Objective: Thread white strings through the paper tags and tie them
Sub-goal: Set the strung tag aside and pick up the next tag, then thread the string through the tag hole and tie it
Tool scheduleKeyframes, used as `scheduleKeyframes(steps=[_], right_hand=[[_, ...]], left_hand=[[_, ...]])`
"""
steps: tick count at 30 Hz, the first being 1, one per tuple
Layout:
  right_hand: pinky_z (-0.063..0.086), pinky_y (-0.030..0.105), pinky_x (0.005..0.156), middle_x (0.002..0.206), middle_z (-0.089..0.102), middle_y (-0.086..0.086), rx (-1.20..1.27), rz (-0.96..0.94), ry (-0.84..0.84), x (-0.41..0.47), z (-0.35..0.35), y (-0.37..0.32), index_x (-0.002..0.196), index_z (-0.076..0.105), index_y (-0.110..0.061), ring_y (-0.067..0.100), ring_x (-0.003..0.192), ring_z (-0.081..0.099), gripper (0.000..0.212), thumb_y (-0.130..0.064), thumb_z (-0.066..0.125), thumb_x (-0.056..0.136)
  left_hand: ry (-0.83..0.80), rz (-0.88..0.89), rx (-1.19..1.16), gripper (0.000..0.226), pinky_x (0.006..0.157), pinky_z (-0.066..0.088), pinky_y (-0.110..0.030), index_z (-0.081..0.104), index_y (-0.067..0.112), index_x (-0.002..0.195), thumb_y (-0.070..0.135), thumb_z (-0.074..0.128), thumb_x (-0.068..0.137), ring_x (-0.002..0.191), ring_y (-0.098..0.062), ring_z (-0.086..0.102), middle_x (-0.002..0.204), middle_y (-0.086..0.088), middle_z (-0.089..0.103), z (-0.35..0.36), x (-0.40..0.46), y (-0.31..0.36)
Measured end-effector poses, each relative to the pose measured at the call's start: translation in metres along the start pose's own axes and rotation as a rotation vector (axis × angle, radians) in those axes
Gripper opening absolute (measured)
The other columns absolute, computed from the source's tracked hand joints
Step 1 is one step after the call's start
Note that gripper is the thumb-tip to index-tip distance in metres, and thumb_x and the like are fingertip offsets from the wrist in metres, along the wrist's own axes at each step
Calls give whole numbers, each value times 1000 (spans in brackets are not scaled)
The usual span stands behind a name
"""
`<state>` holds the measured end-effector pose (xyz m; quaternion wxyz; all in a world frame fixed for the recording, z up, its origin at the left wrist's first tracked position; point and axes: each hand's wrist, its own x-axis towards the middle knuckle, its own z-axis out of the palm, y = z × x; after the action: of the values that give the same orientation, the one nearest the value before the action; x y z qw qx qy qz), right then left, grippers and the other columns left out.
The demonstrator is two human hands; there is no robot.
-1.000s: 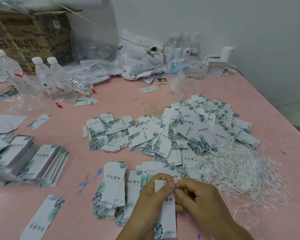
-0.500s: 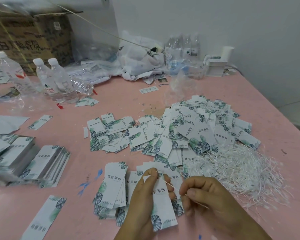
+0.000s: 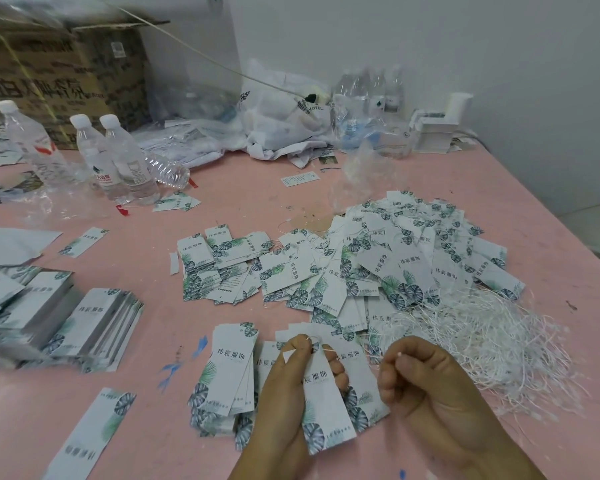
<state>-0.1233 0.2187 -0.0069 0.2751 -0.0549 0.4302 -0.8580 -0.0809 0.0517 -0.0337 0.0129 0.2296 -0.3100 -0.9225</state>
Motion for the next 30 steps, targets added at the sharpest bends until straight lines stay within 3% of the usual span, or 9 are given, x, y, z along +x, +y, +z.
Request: scheduleKeyframes(steps=[5, 7, 11, 14, 16, 18, 22, 27, 30], right_hand=[[57, 33, 77, 88, 67, 13, 53, -118, -14, 6, -3, -1, 74, 72, -7, 24, 85, 66, 35, -21, 95, 53], [57, 36, 84, 89, 68, 13, 119, -138, -21, 7, -4, -3, 74, 69, -9, 27, 93, 68, 31, -20, 92, 56], [55, 30, 61, 61, 53, 4, 216, -141, 82, 8, -8, -11, 70, 62, -14, 17, 53, 54, 29, -21, 87, 56], [33, 21, 38, 52, 41, 1, 157, -152, 140, 9, -11, -15, 69, 60, -11, 8, 39, 23, 5, -15, 62, 72], [21, 21, 36, 51, 37, 0, 35, -153, 186, 7, -11, -14, 68, 61, -10, 5, 36, 22, 11, -13, 55, 76], [18, 22, 38, 51, 37, 0, -190, -158, 250, 2, -7, -12, 69, 63, -11, 7, 36, 25, 10, -19, 62, 75], [31, 20, 43, 49, 47, -8, -755, -228, 285, -1, 1, 5, 72, 67, -19, 6, 43, 38, 15, -13, 68, 86], [45, 12, 51, 61, 66, -1, -915, -259, 236, -1, 15, 16, 73, 69, -27, 1, 53, 56, 20, -10, 70, 85], [49, 23, 54, 65, 66, 4, -947, -242, 266, 0, 17, 21, 72, 68, -27, 13, 56, 58, 18, -14, 70, 85]], left_hand=[[-6, 27, 16, 19, 51, 53, -33, 53, 9, 81, 15, 54, 99, 56, -26, 58, 73, -19, 61, 3, 0, -3], [-11, 52, 75, 16, 53, 53, -34, 54, 8, 83, 14, 55, 98, 59, -27, 59, 75, -20, 60, 4, -2, -4], [-28, 69, 55, 17, 52, 52, -35, 59, 1, 99, 10, 44, 97, 59, -30, 58, 75, -23, 59, 8, -6, -6], [-40, 46, 38, 30, 54, 53, -37, 60, -3, 111, 8, 37, 94, 60, -33, 59, 77, -26, 61, 6, -5, -6], [-53, 64, 80, 33, 56, 55, -40, 60, -4, 111, 8, 43, 85, 65, -36, 63, 81, -29, 64, 5, -5, -7], [-57, 104, 163, 34, 62, 58, -40, 64, -1, 107, 11, 47, 81, 76, -40, 69, 90, -30, 69, 2, -4, -12], [-98, 196, 382, 28, 79, 60, -38, 75, 18, 101, 16, 48, 92, 102, -34, 70, 107, -20, 73, -7, -2, -21], [-110, 312, 526, 34, 90, 54, -57, 72, 26, 109, 38, 68, 78, 102, -39, 68, 107, -16, 74, -10, -3, -21], [-111, 364, 537, 30, 74, 59, -49, 73, 26, 107, 31, 71, 78, 89, -34, 71, 99, -16, 75, -8, -6, -21]])
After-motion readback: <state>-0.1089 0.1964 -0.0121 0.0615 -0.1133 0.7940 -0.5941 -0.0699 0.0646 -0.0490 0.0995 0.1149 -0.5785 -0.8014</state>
